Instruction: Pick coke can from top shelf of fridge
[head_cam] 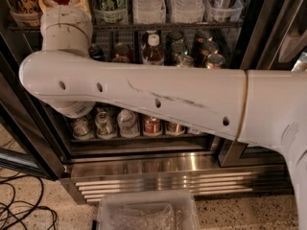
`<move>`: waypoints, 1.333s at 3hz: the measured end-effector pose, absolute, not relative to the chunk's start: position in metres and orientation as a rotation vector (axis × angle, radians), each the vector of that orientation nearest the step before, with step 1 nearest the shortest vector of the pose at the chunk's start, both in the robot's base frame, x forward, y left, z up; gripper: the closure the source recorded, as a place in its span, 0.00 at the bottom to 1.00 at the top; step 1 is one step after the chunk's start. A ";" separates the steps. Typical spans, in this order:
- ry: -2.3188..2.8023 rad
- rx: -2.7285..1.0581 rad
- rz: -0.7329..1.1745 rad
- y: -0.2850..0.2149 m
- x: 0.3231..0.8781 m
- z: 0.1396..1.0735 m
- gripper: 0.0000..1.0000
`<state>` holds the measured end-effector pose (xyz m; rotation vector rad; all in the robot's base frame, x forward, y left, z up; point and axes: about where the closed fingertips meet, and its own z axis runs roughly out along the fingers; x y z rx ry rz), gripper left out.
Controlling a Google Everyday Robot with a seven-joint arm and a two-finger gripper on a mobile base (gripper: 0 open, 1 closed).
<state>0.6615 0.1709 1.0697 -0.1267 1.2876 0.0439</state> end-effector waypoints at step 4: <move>1.051 -0.046 0.158 0.134 0.617 1.153 1.00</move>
Offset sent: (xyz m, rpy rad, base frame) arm 0.0012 -0.0494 0.0676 0.1261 -0.1984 -0.0797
